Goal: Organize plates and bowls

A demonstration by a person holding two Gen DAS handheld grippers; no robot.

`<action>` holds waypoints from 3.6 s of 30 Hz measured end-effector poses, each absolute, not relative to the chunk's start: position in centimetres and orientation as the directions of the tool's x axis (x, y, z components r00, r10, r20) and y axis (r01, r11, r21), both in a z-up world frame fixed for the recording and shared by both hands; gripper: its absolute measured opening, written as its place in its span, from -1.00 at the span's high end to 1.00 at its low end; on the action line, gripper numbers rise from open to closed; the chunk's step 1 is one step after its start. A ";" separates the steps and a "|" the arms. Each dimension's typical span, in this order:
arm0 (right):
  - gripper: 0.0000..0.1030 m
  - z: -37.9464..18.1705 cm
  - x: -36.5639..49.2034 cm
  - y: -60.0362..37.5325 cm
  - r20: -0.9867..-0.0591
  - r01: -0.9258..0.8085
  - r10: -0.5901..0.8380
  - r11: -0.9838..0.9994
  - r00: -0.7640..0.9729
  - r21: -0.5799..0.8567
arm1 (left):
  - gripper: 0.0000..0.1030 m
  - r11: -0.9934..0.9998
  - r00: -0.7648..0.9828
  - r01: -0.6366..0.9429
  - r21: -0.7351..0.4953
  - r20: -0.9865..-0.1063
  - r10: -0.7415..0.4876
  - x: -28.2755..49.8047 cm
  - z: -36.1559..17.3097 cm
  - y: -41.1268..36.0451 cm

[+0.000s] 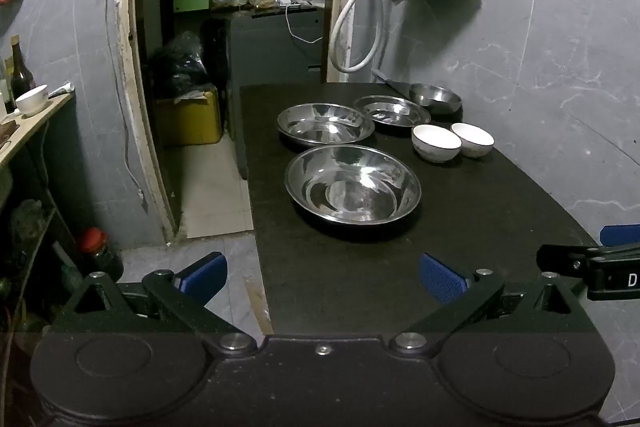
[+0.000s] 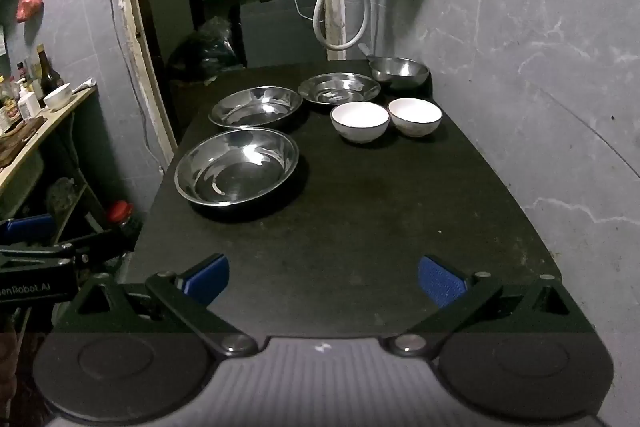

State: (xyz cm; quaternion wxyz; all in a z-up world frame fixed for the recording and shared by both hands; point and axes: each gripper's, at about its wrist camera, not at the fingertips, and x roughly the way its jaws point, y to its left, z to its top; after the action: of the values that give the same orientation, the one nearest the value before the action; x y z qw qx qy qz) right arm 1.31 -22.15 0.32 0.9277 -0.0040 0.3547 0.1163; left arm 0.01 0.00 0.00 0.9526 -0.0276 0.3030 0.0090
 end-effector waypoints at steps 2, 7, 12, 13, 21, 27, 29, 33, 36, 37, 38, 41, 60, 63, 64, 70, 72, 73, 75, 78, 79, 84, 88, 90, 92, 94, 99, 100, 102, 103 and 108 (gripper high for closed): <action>-1.00 0.3 1.4 -22.2 -0.660 -0.218 0.212 0.973 0.720 0.075 | -0.99 0.998 0.809 -0.035 -0.047 -0.588 0.001 0.1 0.0 0.0; -1.00 0.2 1.5 -22.3 -0.662 -0.217 0.212 0.973 0.719 0.076 | -0.99 0.998 0.810 -0.035 -0.048 -0.587 0.000 0.0 0.0 0.0; -1.00 0.2 1.5 -22.4 -0.665 -0.217 0.213 0.973 0.716 0.078 | -0.99 0.998 0.809 -0.035 -0.050 -0.587 -0.001 0.0 0.0 0.0; -1.00 0.2 1.6 -22.5 -0.665 -0.216 0.212 0.973 0.716 0.079 | -0.99 0.998 0.809 -0.035 -0.050 -0.588 -0.001 0.0 0.0 0.0; -1.00 0.1 1.9 -22.7 -0.671 -0.212 0.209 0.974 0.712 0.079 | -0.99 0.998 0.808 -0.035 -0.051 -0.590 -0.002 0.0 0.0 0.0; -1.00 -0.1 2.1 -22.9 -0.678 -0.207 0.206 0.975 0.705 0.080 | -0.99 0.998 0.804 -0.037 -0.050 -0.594 0.000 0.0 0.0 0.0; -1.00 -0.2 2.2 -22.9 -0.680 -0.207 0.206 0.975 0.703 0.081 | -0.99 0.998 0.803 -0.038 -0.049 -0.596 0.001 -0.2 -0.5 -0.4; -1.00 -0.5 2.8 -23.1 -0.688 -0.203 0.205 0.975 0.697 0.085 | -0.99 0.998 0.799 -0.036 -0.044 -0.601 0.002 0.5 -0.8 -0.7; -1.00 -0.7 3.2 -23.3 -0.692 -0.201 0.205 0.976 0.692 0.088 | -0.99 0.998 0.792 -0.035 -0.043 -0.610 0.001 1.1 -0.7 -0.5; -1.00 -0.8 3.4 -23.4 -0.693 -0.200 0.206 0.976 0.691 0.090 | -0.99 0.999 0.791 -0.035 -0.041 -0.612 0.002 1.2 -0.7 -0.5; -1.00 -0.9 3.5 -23.4 -0.694 -0.199 0.206 0.976 0.690 0.092 | -0.99 0.999 0.790 -0.035 -0.039 -0.614 0.004 1.3 -0.8 -0.6; -1.00 -1.1 4.2 -23.5 -0.700 -0.201 0.215 0.974 0.681 0.104 | -0.99 0.999 0.786 -0.035 -0.034 -0.619 0.007 1.9 -0.8 -0.6; -1.00 -0.3 17.6 -24.1 -0.658 -0.317 0.366 0.927 0.658 0.200 | -0.99 0.968 0.731 -0.243 -0.062 -0.667 0.141 14.0 1.6 2.6; -1.00 -0.3 19.7 -23.5 -0.645 -0.357 0.407 0.909 0.647 0.216 | -0.99 0.960 0.718 -0.280 -0.032 -0.671 0.187 15.9 2.3 3.4; -1.00 -0.3 20.4 -23.2 -0.646 -0.364 0.411 0.906 0.643 0.215 | -0.99 0.957 0.708 -0.288 -0.020 -0.678 0.199 16.7 2.4 3.6; -1.00 0.2 24.5 -20.8 -0.639 -0.391 0.441 0.891 0.630 0.229 | -0.99 0.962 0.697 -0.273 -0.006 -0.690 0.194 21.6 2.8 6.1; -1.00 0.2 25.8 -19.5 -0.646 -0.384 0.418 0.901 0.639 0.204 | -0.99 0.968 0.691 -0.248 -0.022 -0.705 0.161 23.8 2.4 7.1; -1.00 0.1 26.4 -18.9 -0.649 -0.382 0.413 0.903 0.638 0.200 | -0.99 0.971 0.688 -0.236 -0.036 -0.712 0.141 24.9 2.1 7.7; -1.00 -0.2 27.9 -17.4 -0.676 -0.373 0.392 0.910 0.624 0.183 | -0.98 0.974 0.678 -0.219 -0.059 -0.727 0.108 27.0 1.6 8.7; -1.00 -0.8 29.9 -15.4 -0.720 -0.335 0.333 0.931 0.609 0.148 | -0.98 0.979 0.644 -0.196 -0.061 -0.761 0.081 30.1 0.7 10.0; -1.00 -0.9 30.4 -14.8 -0.733 -0.320 0.316 0.937 0.602 0.141 | -0.98 0.982 0.634 -0.180 -0.052 -0.769 0.076 31.1 0.5 10.3; -1.00 -2.2 33.0 -12.6 -0.778 -0.258 0.263 0.957 0.570 0.135 | -0.98 0.995 0.635 -0.097 -0.005 -0.770 0.058 34.0 -0.8 10.8; -1.00 -3.1 34.8 -11.8 -0.798 -0.201 0.257 0.964 0.545 0.173 | -0.98 0.998 0.622 -0.055 -0.008 -0.783 0.028 36.3 -2.2 11.1; -1.00 -3.5 35.5 -11.6 -0.801 -0.174 0.272 0.962 0.534 0.210 | -0.98 0.999 0.619 -0.043 -0.019 -0.786 0.011 37.2 -2.7 11.3; -0.99 -3.7 36.0 -11.3 -0.801 -0.161 0.272 0.962 0.533 0.220 | -0.98 0.999 0.618 -0.035 -0.026 -0.786 0.002 38.1 -3.1 11.2; -0.99 -4.0 36.5 -11.2 -0.798 -0.155 0.271 0.963 0.539 0.222 | -0.98 0.999 0.616 -0.034 -0.032 -0.787 -0.004 38.4 -3.4 11.1; -0.90 -4.3 37.0 -11.0 -0.789 -0.145 0.276 0.961 0.549 0.235 | -0.90 0.998 0.611 -0.032 -0.053 -0.791 -0.022 38.8 -4.1 11.3; -0.90 -4.5 37.1 -10.9 -0.790 -0.144 0.277 0.961 0.547 0.237 | -0.88 0.998 0.608 -0.031 -0.058 -0.793 -0.027 38.9 -4.1 11.4; -0.83 -4.6 37.3 -10.8 -0.792 -0.143 0.281 0.960 0.542 0.242 | -0.80 0.997 0.604 -0.027 -0.069 -0.796 -0.039 38.9 -4.2 11.4; -0.81 -4.8 37.4 -10.8 -0.792 -0.142 0.281 0.959 0.542 0.244 | -0.78 0.997 0.603 -0.025 -0.076 -0.797 -0.046 38.9 -4.2 11.4; -0.65 -5.2 37.7 -10.6 -0.798 -0.139 0.287 0.958 0.530 0.252 | -0.52 0.995 0.600 -0.008 -0.101 -0.797 -0.076 39.0 -4.3 11.0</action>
State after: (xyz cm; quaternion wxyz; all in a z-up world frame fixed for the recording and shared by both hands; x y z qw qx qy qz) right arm 37.69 -10.60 -5.19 0.8712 0.0789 0.4689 0.1222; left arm 39.02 10.98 -4.33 0.8931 -0.0470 0.4469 -0.0192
